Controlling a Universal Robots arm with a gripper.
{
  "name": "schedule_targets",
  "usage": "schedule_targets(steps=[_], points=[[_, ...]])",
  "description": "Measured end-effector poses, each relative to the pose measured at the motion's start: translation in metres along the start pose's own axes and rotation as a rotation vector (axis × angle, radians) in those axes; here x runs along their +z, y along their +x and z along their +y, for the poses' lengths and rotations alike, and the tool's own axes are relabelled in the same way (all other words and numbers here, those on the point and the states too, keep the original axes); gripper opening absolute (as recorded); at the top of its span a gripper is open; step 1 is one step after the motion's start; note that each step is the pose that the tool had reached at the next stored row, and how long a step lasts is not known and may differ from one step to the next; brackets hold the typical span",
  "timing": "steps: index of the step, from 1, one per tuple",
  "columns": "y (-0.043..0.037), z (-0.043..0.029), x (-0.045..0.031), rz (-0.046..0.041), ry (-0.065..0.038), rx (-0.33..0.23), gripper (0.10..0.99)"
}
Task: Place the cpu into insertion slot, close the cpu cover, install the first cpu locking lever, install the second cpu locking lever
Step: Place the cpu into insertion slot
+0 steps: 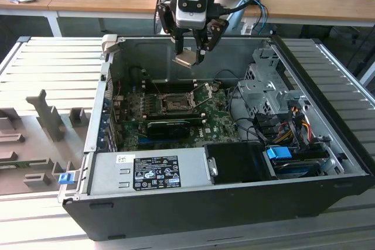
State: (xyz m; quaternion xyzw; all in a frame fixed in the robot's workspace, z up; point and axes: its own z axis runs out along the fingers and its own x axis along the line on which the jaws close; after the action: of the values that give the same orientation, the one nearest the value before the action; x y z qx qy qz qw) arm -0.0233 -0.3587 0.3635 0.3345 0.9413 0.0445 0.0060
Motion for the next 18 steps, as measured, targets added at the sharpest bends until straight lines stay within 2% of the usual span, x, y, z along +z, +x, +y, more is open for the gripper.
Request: schedule_targets(steps=[18], points=[[0.0,-0.0001,0.0017,-0.0032,-0.001,0.036,0.529]])
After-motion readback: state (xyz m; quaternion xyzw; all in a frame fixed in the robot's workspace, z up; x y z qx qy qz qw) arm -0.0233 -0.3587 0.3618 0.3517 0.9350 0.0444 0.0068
